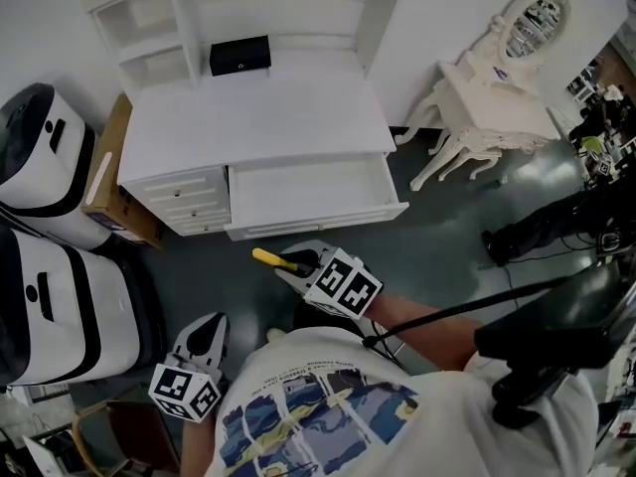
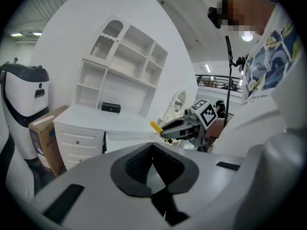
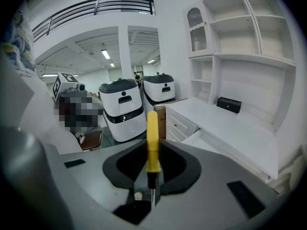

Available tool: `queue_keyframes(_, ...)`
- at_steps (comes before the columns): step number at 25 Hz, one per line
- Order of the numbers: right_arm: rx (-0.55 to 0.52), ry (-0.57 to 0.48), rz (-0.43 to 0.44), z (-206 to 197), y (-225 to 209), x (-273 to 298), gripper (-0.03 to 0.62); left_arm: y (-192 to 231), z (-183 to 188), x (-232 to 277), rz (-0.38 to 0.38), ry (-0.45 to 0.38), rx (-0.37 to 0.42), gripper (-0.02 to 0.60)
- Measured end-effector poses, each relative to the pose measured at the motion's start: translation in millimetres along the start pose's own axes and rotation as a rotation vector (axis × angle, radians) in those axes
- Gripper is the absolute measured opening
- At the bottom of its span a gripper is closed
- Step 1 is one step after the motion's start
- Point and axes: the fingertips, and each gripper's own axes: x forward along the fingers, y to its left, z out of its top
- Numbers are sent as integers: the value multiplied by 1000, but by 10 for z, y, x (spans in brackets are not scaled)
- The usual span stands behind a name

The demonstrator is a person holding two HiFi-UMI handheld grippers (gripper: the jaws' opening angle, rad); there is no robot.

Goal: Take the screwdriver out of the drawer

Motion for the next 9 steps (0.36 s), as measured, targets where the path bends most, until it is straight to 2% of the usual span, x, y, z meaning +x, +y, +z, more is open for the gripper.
queue_keyframes(9,7,-5,-4,-45,-129,11,92,33,29,163,-9,8,2,14)
